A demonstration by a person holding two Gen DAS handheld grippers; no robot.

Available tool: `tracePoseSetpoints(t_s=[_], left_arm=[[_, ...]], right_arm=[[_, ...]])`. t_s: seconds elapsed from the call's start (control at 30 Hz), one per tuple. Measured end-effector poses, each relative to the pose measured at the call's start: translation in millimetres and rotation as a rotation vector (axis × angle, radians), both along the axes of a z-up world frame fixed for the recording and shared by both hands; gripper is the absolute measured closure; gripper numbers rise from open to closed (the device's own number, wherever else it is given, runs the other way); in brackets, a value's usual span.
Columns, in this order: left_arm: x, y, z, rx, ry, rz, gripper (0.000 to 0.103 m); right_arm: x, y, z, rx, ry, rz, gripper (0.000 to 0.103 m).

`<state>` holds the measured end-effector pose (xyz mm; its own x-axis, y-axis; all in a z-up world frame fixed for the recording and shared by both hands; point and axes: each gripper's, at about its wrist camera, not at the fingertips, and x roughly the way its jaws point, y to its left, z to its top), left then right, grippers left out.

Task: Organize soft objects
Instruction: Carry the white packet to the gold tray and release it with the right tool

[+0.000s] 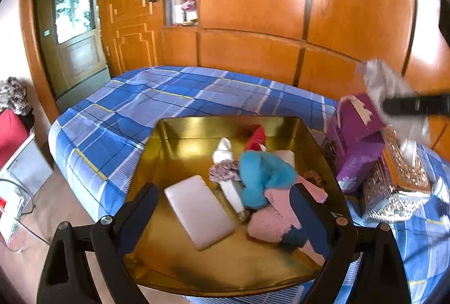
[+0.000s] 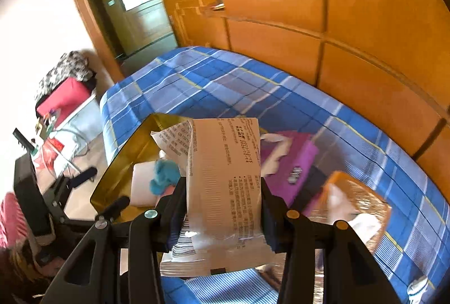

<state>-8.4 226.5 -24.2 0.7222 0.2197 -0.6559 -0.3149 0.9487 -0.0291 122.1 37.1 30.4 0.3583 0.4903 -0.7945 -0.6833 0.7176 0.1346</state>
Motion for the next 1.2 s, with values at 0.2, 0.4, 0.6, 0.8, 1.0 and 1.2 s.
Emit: tracePoseSetpoints(t_s=[0.2, 0.4, 0.6, 0.8, 1.0, 1.2], left_arm=[[-7, 25, 5, -0.008, -0.023, 0.078, 0.008], [-8, 33, 2, -0.017, -0.020, 0.097, 0.008], [-8, 28, 0, -0.017, -0.015, 0.079, 0.008], [-6, 24, 0, -0.021, -0.015, 0.067, 0.008], [-8, 19, 2, -0.014, -0.023, 0.057, 0.008], [-9, 17, 4, -0.016, -0.029, 0.049, 0.008]], right_arm=[[-15, 48, -34, -0.060, 0.013, 0.064, 0.057], [5, 96, -77, -0.204, -0.051, 0.002, 0.057], [15, 115, -115, -0.274, -0.008, -0.015, 0.054], [8, 105, -119, -0.239, 0.011, -0.019, 0.054], [0, 96, -106, -0.185, -0.022, -0.050, 0.053], [-8, 87, -91, -0.156, -0.070, -0.071, 0.053]])
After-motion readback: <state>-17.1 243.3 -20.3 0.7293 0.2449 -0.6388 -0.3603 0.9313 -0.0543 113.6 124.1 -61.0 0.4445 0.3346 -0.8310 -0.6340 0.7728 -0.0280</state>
